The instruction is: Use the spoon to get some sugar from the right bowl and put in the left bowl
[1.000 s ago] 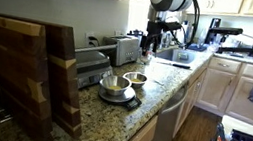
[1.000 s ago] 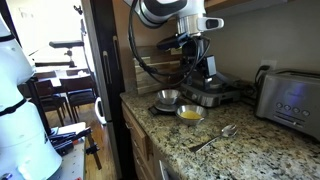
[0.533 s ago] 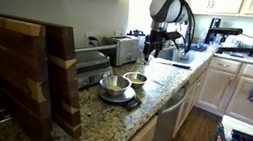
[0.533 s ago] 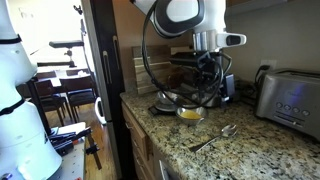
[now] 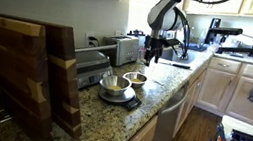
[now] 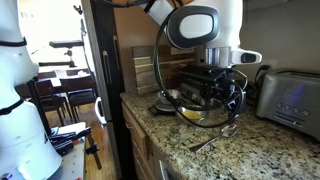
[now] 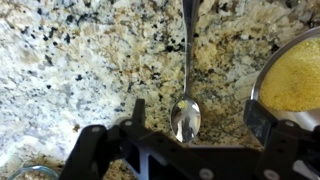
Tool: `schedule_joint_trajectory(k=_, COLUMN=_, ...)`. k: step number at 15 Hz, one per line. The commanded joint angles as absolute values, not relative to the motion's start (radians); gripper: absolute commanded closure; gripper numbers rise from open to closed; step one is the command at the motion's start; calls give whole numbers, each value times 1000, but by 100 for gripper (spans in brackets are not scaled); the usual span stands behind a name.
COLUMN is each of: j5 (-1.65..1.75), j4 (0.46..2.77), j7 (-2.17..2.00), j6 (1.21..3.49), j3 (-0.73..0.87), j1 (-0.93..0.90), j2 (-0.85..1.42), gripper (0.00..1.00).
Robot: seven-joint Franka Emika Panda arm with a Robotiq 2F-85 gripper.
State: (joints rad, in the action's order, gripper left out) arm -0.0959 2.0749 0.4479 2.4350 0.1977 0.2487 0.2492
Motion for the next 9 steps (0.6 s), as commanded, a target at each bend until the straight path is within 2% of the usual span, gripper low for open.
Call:
schedule_joint_trajectory(k=1, j5=-88, j4=2073, j7=442, j6=2434, j3=179, j1=266, j2=248, gripper=0)
schedule_joint_trajectory(k=9, j5=52, j4=2029, j7=422, j6=2450, j3=191, j1=258, j2=355, gripper=0)
